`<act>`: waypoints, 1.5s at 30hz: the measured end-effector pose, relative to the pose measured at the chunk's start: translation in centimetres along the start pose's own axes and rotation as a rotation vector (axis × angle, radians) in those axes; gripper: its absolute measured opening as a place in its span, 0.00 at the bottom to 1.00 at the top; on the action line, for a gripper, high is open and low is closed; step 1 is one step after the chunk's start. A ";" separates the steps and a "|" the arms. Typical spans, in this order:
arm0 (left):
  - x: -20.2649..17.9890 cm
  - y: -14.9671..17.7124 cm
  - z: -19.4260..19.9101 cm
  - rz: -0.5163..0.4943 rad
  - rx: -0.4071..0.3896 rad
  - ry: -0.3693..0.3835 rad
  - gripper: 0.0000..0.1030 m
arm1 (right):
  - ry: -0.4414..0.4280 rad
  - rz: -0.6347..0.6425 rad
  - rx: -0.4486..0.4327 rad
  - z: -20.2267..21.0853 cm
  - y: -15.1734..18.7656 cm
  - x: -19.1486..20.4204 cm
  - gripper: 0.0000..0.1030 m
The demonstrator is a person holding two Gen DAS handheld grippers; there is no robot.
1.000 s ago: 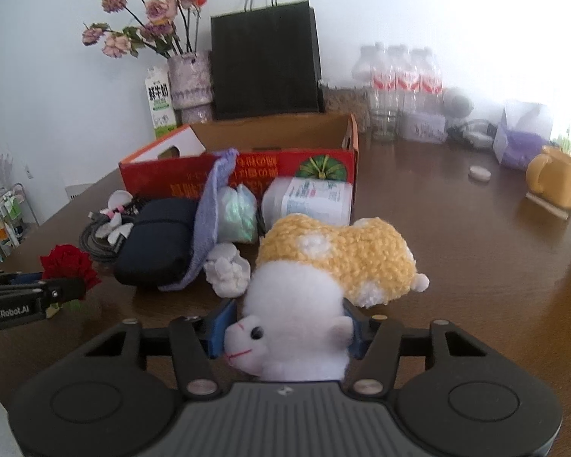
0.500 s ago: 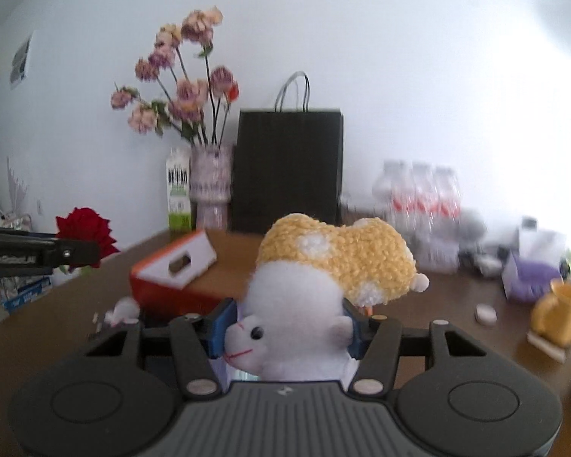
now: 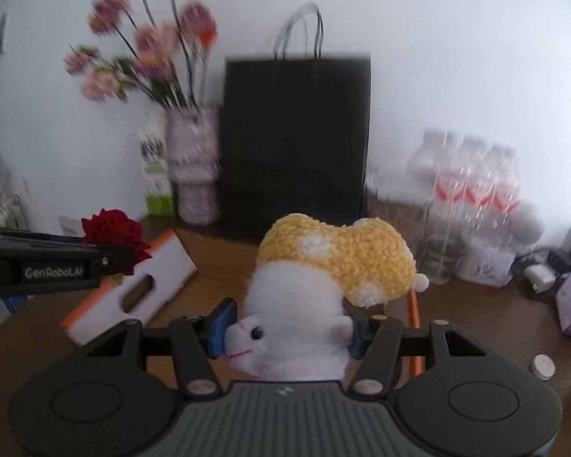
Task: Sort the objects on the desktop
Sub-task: 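Carry the rose and sheep into the cardboard box and open both tools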
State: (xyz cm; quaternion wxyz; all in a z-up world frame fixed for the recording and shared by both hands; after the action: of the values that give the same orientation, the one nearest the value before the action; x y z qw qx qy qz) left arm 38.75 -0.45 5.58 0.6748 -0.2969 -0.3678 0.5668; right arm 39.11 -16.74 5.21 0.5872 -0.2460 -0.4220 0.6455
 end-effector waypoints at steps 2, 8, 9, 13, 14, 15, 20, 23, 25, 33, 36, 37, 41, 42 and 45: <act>-0.3 0.1 -2.4 -0.013 0.054 -0.012 0.33 | 0.019 -0.011 0.046 -2.5 0.4 -0.3 0.54; -0.3 1.9 -7.9 -0.014 0.182 -0.016 0.33 | 0.023 -0.032 0.174 -7.5 2.4 -1.3 0.54; -0.3 2.3 -8.4 -0.014 0.198 -0.013 0.33 | 0.020 -0.032 0.187 -7.9 2.6 -1.4 0.54; -0.1 3.6 -10.2 -0.012 0.261 -0.020 0.33 | 0.013 -0.023 0.226 -9.0 3.8 -1.7 0.54; -0.2 3.8 -10.3 -0.011 0.266 -0.016 0.33 | 0.012 -0.021 0.235 -9.1 4.0 -1.7 0.55; -0.2 4.0 -10.4 -0.012 0.270 -0.013 0.33 | 0.013 -0.018 0.243 -9.3 4.2 -1.6 0.55; -0.4 4.6 -10.7 -0.045 0.282 -0.019 0.35 | 0.023 -0.008 0.259 -9.8 4.7 -1.4 0.58; -0.4 4.6 -10.8 -0.070 0.272 -0.029 0.48 | 0.036 0.012 0.275 -9.9 4.9 -1.4 0.66; -0.4 4.6 -10.6 -0.082 0.262 -0.045 0.61 | 0.047 0.018 0.272 -9.9 4.8 -1.4 0.86; -0.6 3.7 -8.3 -0.130 0.160 -0.096 1.00 | 0.048 -0.003 0.237 -7.9 3.8 -1.4 0.97; -0.5 3.5 -7.4 -0.123 0.147 -0.099 1.00 | 0.043 -0.008 0.221 -6.7 3.5 -1.3 0.97; -0.4 3.5 -7.1 -0.123 0.140 -0.103 1.00 | 0.044 -0.006 0.215 -6.3 3.4 -1.2 0.97; -0.3 3.3 -5.4 -0.120 0.114 -0.109 1.00 | 0.049 0.010 0.184 -4.4 2.9 -0.7 0.97; -0.3 3.2 -4.9 -0.117 0.109 -0.107 1.00 | 0.048 0.013 0.176 -3.8 2.8 -0.6 0.97; 0.0 3.0 -3.3 -0.097 0.087 -0.098 1.00 | 0.053 0.025 0.155 -2.1 2.5 -0.2 0.98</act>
State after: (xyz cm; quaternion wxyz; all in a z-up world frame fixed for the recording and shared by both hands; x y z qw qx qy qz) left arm 39.88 0.15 1.31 0.6949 -0.2213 -0.3893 0.5627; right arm 39.42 -16.28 1.98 0.6073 -0.2221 -0.3517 0.6769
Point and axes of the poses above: each gripper's, at about its wrist camera, not at the fingertips, and z roughly against the way its jaws point, x to its left, y to its underside, the point moved 6 cm from there along -z, roughly the way its jaws point, and after that the axes turned 12 degrees about -z, right-handed, at the moved point
